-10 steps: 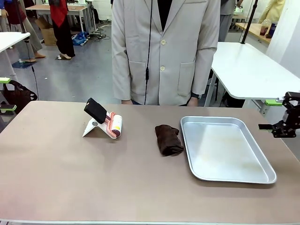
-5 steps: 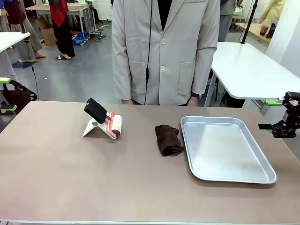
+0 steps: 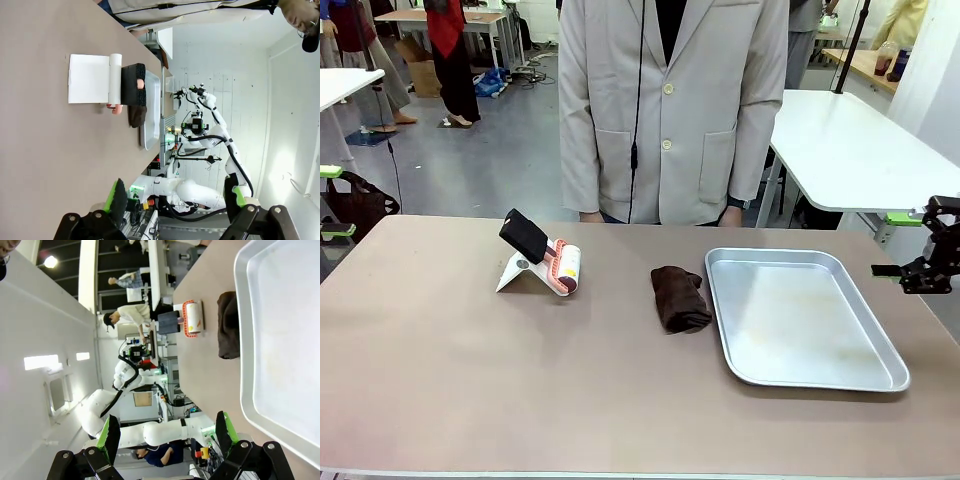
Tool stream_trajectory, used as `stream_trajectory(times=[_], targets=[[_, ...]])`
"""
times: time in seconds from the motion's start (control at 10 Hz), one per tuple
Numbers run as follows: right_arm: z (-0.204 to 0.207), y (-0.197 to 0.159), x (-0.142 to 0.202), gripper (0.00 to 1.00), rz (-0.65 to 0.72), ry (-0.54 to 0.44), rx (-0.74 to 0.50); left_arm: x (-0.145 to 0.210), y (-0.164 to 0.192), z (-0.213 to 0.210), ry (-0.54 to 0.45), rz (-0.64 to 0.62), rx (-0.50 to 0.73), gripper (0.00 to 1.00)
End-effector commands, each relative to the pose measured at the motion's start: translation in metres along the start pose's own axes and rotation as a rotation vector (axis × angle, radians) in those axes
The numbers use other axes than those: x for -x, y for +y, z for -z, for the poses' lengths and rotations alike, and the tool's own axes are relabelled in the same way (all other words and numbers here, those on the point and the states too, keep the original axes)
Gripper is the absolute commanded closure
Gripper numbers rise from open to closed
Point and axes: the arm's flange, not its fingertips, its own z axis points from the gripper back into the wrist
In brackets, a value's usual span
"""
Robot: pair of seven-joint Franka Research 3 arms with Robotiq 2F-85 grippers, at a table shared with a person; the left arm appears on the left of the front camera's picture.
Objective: Clean the surface of the table.
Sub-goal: Return the Lint Roller and towel to their original positions.
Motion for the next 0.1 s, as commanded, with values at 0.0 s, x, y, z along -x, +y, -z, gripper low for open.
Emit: stream_trajectory(times=[0.0], targets=[[-0.0010,0.0035,0.0013,0.00,-0.004,0.002,-0.008,0.0026,-0.0016,0.0002,0.000,0.006,0.005,0.00]])
